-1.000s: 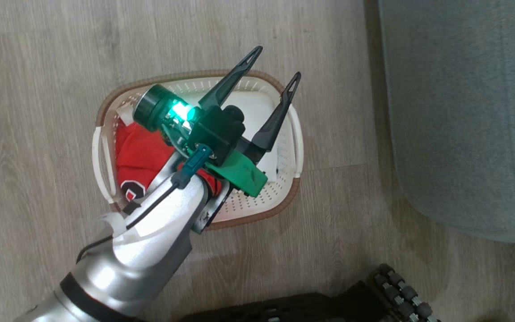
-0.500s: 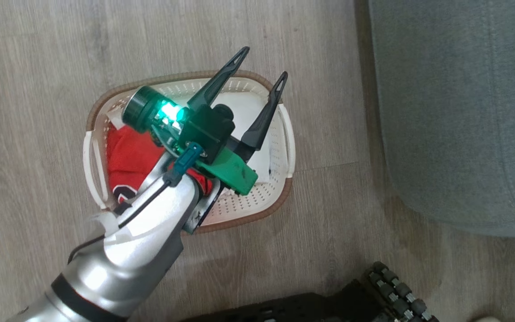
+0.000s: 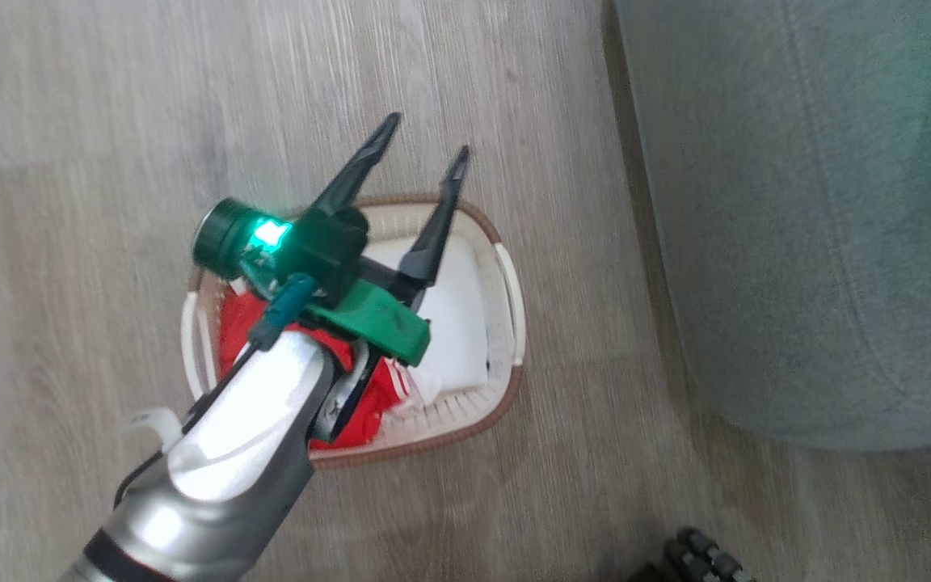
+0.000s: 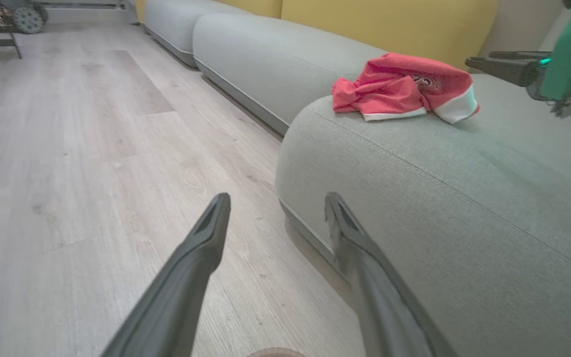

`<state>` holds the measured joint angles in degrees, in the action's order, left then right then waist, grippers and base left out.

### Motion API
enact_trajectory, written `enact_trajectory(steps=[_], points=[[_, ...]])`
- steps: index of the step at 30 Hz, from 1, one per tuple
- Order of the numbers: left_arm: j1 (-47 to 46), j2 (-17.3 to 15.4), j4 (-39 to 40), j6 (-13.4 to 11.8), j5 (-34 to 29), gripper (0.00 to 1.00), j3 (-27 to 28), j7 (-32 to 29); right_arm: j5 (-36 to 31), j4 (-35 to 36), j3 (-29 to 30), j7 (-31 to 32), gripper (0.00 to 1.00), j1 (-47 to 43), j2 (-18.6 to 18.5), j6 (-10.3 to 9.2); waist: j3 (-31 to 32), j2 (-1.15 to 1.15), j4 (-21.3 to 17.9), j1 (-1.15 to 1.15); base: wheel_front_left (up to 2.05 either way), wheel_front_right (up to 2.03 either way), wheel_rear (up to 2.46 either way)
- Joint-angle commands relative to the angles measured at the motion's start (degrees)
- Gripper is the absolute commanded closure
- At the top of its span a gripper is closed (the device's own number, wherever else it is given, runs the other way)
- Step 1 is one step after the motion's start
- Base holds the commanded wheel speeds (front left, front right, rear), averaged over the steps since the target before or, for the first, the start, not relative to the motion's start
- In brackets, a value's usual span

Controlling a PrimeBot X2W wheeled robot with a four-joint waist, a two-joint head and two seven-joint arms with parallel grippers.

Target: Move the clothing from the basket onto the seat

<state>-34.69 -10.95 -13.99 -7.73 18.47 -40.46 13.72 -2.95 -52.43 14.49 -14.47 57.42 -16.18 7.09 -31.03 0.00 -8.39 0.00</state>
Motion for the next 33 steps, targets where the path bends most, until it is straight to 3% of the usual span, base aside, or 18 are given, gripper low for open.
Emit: enact_trajectory(steps=[1, 9, 17, 30, 33], points=[[0.62, -0.98, 1.39, -0.69, 0.43, 0.0, 2.25, 0.58, 0.77, 2.31, -1.4, -0.52, 0.0, -1.18, -0.14, 0.4, 3.52, 0.0, 0.85, 0.0, 0.0, 0.0, 0.0], [7.94, -0.95, 1.1, -2.53, 2.95, 0.0, 9.11, 1.25, 8.58, 6.85, -10.11, -0.52, 0.0, -9.46, 3.2, 0.4, 14.29, 0.0, 3.26, 0.0, 0.0, 0.0, 0.0], [19.69, -0.13, 3.38, -4.0, 1.98, 0.0, 18.44, 1.27, 11.85, 13.69, -15.36, -0.52, 0.0, -20.66, 8.12, 0.4, 23.42, 0.0, 6.51, 0.0, 0.0, 0.0, 0.0], [36.13, 1.82, 7.56, -2.35, -0.9, 0.0, 29.02, 1.28, 9.08, 32.36, -12.11, -0.52, 0.0, -42.64, 13.19, 0.4, 31.37, 0.0, 10.01, 0.0, 0.0, 0.0, 0.0], [38.62, 2.87, 8.22, -0.98, -1.87, 0.0, 30.74, 1.28, 12.18, 37.02, -13.2, -0.52, 0.0, -48.86, 13.27, 0.4, 32.12, 0.0, 10.71, 0.0, 0.0, 0.0, 0.0]])
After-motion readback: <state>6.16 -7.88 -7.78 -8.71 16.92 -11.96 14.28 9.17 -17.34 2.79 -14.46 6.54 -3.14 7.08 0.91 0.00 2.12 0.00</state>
